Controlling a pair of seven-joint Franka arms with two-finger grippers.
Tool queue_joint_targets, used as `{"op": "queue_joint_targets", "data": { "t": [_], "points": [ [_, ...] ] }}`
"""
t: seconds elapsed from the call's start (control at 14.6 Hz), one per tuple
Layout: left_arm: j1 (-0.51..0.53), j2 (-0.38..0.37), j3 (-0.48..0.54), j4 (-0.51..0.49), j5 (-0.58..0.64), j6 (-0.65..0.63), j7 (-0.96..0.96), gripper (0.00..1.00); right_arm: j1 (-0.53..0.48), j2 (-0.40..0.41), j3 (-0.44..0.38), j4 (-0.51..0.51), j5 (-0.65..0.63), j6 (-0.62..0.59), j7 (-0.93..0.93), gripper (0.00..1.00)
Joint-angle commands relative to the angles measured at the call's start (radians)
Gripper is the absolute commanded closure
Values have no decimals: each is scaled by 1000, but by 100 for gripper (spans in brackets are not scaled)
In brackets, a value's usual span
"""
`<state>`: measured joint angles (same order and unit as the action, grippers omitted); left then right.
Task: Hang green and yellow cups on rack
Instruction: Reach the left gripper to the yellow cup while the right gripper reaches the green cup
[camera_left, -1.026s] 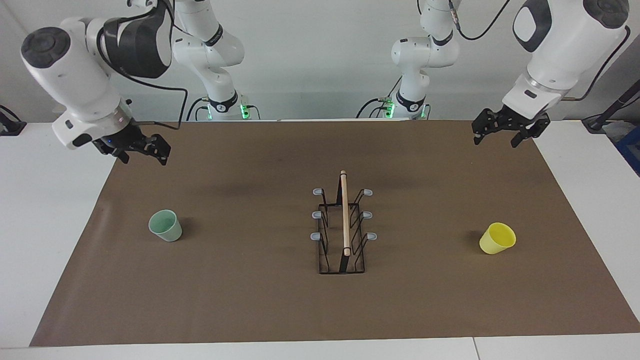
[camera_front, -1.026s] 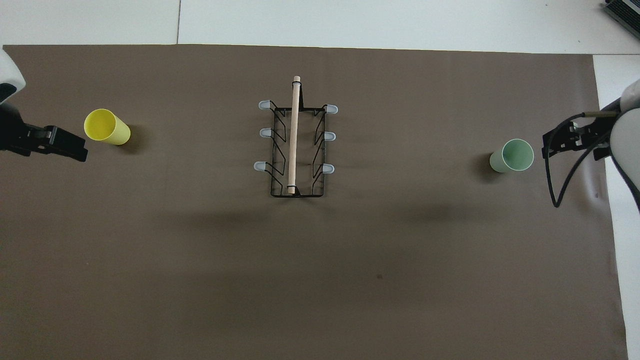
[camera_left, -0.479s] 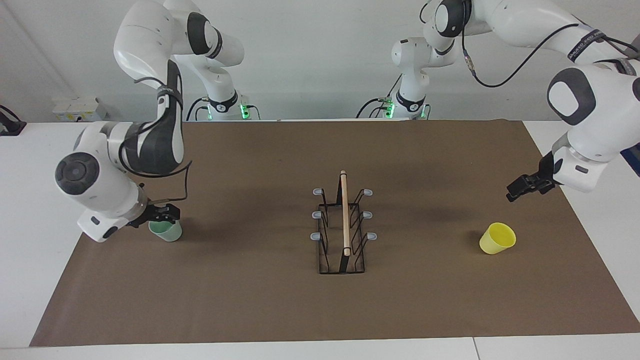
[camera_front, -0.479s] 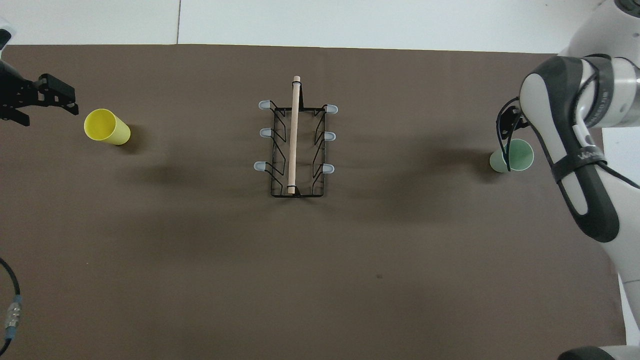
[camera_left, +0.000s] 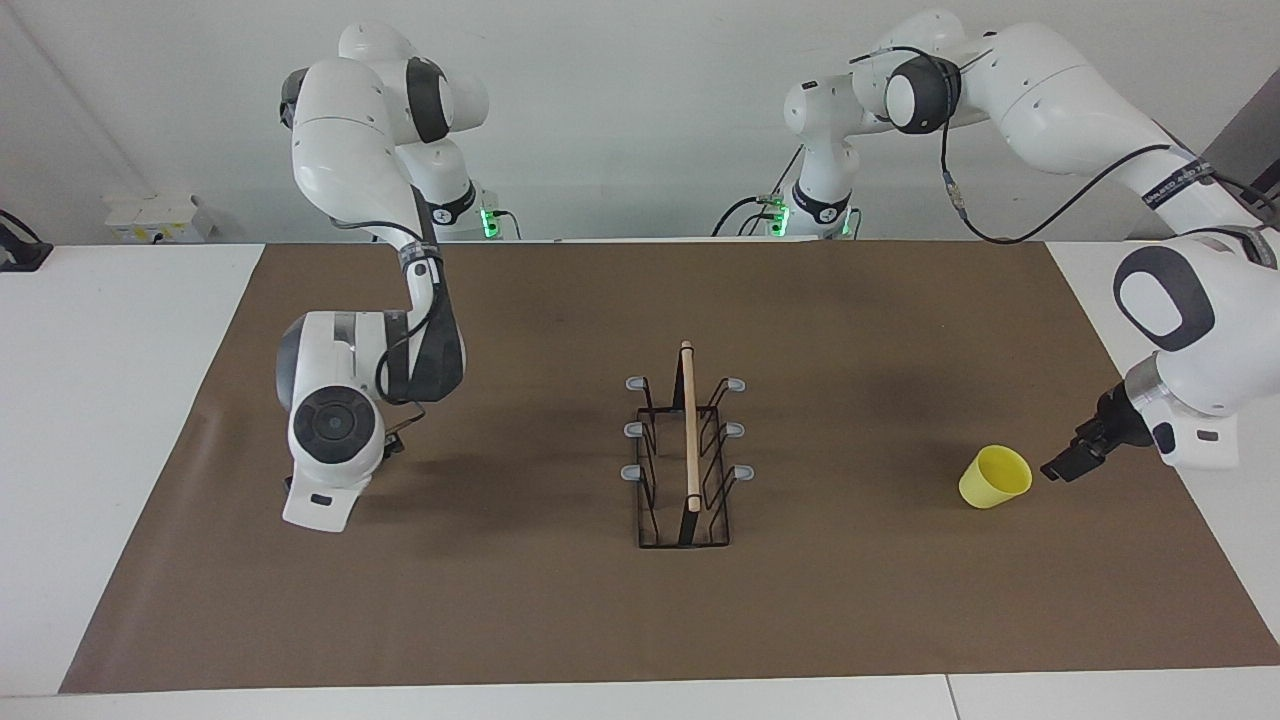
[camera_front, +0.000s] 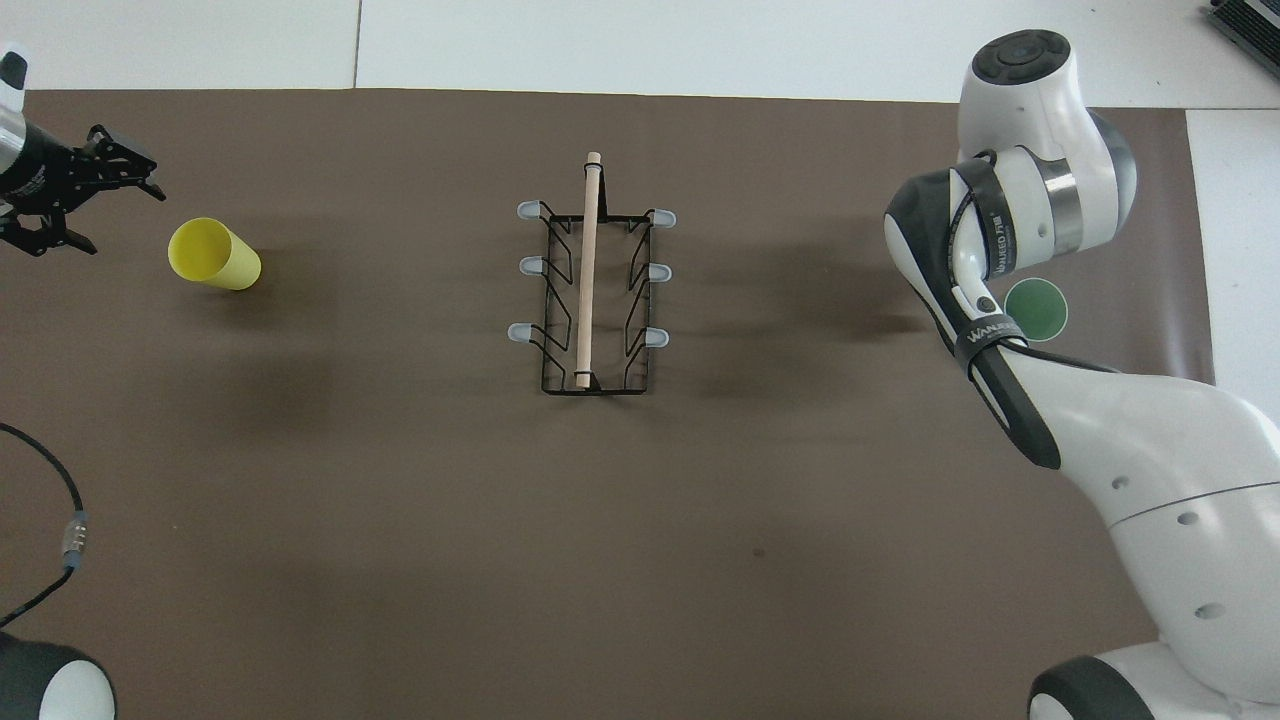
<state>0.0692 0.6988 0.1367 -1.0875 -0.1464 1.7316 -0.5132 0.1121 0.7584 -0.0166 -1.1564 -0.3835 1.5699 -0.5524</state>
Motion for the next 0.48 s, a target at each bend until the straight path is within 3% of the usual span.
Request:
{"op": "queue_joint_targets", "data": {
  "t": [0.0,0.14,0.41],
  "points": [
    [27,54,7,47,-108,29,-215,0,39,-2,17,-70,-148,-7,-183,0],
    [61,91,1,43,-153,57,-420,0,81,-5,18,-135,-254,-7,-240,0],
    [87,81,3,-99,-304,175,-679,0,147,2,18,-241,-440,-4,-274,0]
  ]
}}
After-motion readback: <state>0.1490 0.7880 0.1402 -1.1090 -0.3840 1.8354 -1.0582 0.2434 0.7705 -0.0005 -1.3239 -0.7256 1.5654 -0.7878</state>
